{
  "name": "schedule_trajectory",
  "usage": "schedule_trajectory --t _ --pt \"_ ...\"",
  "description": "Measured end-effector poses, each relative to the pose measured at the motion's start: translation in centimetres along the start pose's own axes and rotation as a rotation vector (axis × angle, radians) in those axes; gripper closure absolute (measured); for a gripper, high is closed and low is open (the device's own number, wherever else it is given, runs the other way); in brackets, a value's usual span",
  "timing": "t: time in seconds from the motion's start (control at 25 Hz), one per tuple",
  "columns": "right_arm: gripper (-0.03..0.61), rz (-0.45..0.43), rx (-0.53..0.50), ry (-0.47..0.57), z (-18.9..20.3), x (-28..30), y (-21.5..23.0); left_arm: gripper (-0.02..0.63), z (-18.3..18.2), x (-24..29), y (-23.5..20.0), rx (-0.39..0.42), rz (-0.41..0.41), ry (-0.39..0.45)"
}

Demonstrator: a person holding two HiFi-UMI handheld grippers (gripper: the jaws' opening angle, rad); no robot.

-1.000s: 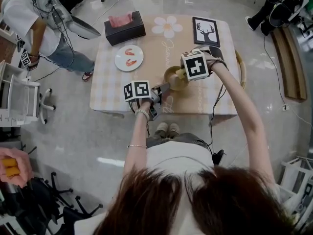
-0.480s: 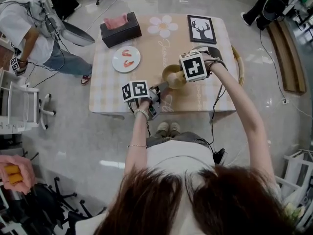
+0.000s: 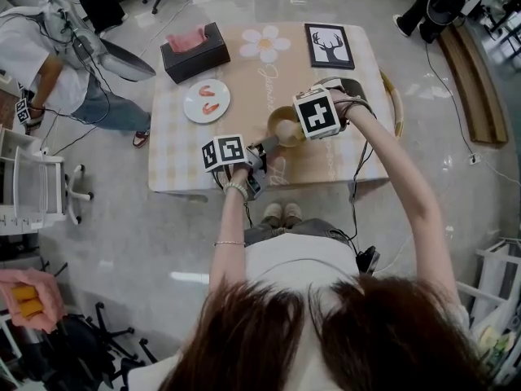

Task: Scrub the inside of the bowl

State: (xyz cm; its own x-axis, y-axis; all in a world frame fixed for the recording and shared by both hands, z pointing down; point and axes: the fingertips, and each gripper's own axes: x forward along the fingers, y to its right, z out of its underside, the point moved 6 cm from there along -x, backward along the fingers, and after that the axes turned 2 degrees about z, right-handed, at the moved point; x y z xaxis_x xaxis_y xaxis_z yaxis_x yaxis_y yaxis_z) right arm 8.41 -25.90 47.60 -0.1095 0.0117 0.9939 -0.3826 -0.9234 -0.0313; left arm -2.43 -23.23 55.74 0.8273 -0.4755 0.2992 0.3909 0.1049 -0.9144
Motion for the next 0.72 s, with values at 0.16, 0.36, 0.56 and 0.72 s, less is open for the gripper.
schedule_trajectory --t 0.16,0.36,0.56,0.72 --pt "0.485 -0.008 -0.005 -0.005 -0.4 0.1 -0.4 0.520 0.1 0.0 -0.1 -0.004 0.001 -0.002" --pt "0.485 -0.021 -0.018 0.003 -1.2 0.1 -0.6 0.520 0.1 -0.1 -0.3 -0.007 0.002 -0.005" --pt "0.485 -0.029 -0.027 0.011 -1.8 -0.2 -0.7 0.520 0.1 -0.1 -0.2 -0.011 0.004 -0.004" --pt "0.485 -0.033 -0.035 0.017 -2.1 -0.3 -0.8 0.520 0.1 -0.1 0.0 -0.011 0.004 -0.005"
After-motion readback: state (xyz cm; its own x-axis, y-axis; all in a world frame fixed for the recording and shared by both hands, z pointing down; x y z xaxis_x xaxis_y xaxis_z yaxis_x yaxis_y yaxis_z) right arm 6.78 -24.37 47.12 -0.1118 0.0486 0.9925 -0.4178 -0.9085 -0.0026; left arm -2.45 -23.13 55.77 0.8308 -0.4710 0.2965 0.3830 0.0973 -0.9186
